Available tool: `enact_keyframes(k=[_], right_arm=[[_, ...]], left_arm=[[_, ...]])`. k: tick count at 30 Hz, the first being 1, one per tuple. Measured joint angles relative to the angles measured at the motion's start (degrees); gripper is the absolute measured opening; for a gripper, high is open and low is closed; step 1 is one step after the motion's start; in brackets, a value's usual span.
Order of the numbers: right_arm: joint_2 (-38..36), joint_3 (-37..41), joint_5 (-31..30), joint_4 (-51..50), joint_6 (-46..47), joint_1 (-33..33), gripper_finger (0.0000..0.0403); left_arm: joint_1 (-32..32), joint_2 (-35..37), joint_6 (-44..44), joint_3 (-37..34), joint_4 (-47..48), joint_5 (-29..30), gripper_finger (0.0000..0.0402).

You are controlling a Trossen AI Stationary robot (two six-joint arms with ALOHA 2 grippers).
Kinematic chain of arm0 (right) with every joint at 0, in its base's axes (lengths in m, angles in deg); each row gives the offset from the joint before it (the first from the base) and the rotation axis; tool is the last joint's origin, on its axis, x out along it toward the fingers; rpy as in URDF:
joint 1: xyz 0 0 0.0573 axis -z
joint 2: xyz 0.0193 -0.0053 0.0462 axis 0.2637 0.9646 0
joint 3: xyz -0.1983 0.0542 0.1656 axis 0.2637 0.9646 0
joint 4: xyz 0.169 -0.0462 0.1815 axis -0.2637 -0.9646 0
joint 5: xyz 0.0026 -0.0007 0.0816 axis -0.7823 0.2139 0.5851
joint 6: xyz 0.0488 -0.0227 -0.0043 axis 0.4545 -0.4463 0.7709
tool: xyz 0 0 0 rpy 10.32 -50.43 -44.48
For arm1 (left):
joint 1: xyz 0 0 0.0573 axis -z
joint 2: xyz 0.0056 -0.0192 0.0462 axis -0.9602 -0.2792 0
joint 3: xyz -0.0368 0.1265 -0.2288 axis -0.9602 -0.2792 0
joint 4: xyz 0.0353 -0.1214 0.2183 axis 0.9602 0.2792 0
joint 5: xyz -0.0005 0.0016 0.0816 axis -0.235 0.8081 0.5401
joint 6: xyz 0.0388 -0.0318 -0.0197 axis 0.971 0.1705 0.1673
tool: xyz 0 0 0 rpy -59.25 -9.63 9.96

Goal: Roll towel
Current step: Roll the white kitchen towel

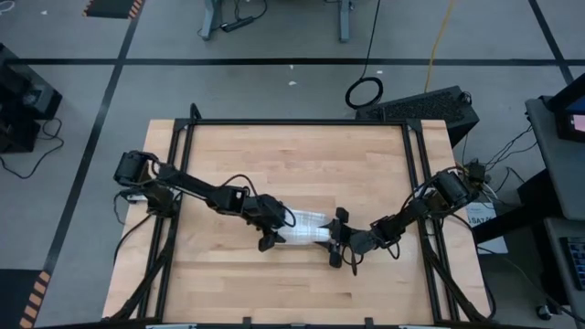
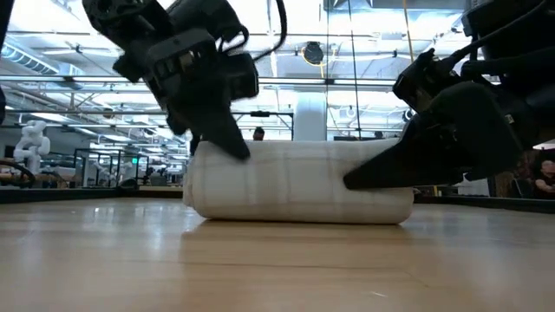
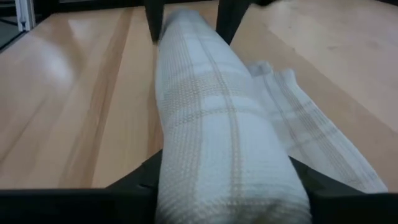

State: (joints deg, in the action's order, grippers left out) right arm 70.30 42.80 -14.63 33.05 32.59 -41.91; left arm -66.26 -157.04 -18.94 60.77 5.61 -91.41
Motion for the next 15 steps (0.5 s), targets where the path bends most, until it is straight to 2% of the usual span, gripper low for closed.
enact_keyframes(k=[3, 6, 11, 15], right_arm=[[0.0, 0.0, 0.0, -0.3, 1.4, -0.1, 0.0175], [0.0, 0.0, -0.2, -0.5, 4.2, -0.1, 0.0179], [0.0, 0.0, -0.2, -1.1, 10.1, -0.1, 0.018], [0.0, 0.0, -0.2, -1.5, 14.7, -0.1, 0.018]], left_arm=[[0.1, 4.1, 2.5, 0.0, 2.1, 2.6, 0.0303], [1.1, 7.5, 5.5, 0.1, 2.7, 8.1, 0.0324], [5.7, 8.6, 10.8, 0.1, -0.8, 19.9, 0.0332], [9.4, 6.5, 12.9, 0.2, -1.2, 27.7, 0.0332]])
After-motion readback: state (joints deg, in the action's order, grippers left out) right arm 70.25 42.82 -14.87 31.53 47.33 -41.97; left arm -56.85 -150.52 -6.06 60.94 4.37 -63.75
